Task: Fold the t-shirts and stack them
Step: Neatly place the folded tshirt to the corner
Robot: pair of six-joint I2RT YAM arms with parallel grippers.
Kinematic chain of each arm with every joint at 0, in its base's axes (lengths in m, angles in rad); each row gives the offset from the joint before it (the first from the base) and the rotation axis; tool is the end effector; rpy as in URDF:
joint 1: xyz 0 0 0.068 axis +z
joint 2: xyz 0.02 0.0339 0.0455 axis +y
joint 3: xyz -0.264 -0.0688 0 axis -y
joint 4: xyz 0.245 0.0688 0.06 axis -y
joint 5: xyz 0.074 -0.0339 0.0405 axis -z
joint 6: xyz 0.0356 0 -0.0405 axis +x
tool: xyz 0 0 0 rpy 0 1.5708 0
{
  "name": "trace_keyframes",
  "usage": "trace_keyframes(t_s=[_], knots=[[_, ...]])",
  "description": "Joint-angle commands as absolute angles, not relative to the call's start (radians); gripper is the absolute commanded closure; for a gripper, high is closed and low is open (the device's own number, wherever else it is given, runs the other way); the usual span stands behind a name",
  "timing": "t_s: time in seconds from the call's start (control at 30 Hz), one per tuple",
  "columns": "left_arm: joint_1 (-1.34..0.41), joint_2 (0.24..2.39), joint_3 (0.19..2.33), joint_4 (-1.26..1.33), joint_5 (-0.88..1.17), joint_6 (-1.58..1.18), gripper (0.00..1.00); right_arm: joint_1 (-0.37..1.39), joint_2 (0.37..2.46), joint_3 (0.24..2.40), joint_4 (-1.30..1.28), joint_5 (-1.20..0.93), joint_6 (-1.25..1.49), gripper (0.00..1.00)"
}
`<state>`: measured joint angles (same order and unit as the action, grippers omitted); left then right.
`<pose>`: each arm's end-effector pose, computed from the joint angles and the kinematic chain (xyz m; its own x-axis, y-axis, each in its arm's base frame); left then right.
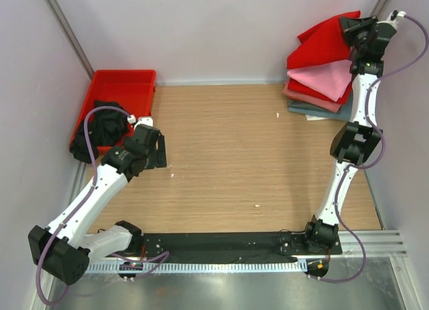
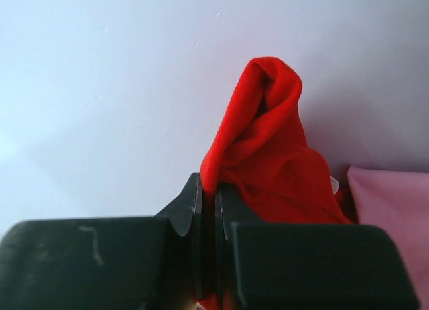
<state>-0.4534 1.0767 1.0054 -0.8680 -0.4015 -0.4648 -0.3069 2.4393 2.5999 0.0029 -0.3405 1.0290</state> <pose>0.1917 -0.0779 0.3021 -0.7364 -0.1002 -0.6691 -0.1502 0.9885 0.0173 0.5373 -0.1578 0.3999 0.0549 0.8298 -0.5554 -0.1481 0.5568 0.8173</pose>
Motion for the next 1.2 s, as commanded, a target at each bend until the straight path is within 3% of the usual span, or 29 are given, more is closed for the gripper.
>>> trace_keyframes(t_s=[0.0,0.13,0.27,0.47,0.83,1.0,1.17], knots=[[-0.454,1.081,1.026,-0.861,-0.425,-0.477,0.2,-0.321,2.306,2.592,0.115,-0.316,0.971,0.99],[-0.454,1.083,1.026,-0.864,-0.423,-0.479,0.21,-0.368,2.261,2.507,0.127,-0.342,0.983,0.99],[-0.454,1.083,1.026,-0.865,-0.423,-0.479,0.21,-0.377,2.175,2.21,0.238,-0.348,0.971,0.99],[-0.454,1.088,1.026,-0.865,-0.423,-0.479,0.21,-0.394,2.088,1.97,0.259,-0.278,0.957,0.99],[-0.454,1.081,1.025,-0.867,-0.416,-0.482,0.21,-0.472,2.106,1.839,0.134,-0.137,0.939,0.99],[-0.454,1.083,1.023,-0.867,-0.414,-0.482,0.21,-0.503,2.205,1.948,0.069,-0.129,0.898,0.78],[-0.456,1.086,1.023,-0.87,-0.414,-0.483,0.21,-0.511,2.365,2.261,-0.157,-0.117,0.792,0.41]])
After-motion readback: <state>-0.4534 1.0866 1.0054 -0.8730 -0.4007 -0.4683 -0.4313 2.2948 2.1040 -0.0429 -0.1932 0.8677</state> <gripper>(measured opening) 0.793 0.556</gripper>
